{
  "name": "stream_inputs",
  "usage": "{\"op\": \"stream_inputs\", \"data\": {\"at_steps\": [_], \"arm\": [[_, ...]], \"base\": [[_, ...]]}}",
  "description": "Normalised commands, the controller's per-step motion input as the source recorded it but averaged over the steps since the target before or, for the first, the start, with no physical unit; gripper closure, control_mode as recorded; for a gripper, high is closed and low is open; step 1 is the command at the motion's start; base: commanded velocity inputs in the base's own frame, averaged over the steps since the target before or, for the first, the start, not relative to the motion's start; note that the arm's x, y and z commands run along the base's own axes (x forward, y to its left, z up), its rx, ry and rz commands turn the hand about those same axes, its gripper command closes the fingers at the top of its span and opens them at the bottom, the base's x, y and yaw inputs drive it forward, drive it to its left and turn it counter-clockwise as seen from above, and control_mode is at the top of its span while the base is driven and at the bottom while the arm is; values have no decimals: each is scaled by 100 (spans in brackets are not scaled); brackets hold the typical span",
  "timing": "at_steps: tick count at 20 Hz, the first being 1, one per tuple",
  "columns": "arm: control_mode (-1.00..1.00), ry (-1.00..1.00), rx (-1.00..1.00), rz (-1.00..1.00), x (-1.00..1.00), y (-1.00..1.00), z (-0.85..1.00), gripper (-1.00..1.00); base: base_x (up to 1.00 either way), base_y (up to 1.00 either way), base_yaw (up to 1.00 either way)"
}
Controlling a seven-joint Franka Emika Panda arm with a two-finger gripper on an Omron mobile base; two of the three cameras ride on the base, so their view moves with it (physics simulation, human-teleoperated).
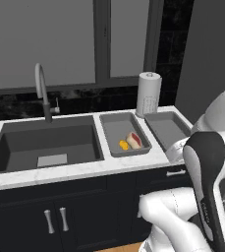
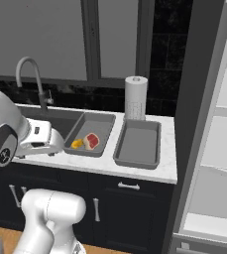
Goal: Place one corn and one steak in each tupperware on the nearby counter, to pack two identical lunches.
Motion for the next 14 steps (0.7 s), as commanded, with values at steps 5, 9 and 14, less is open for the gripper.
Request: {"op": "stream_inputs", "data": {"at_steps": [5,9,14], "arm": [[-100,0,1,-4,-27,-15,11,-100],[-100,0,0,-1,-1,-9,8,-100],[-100,0,0,0,0,0,0,-100]], "base": [[0,0,0],[0,0,0],[0,0,0]]}}
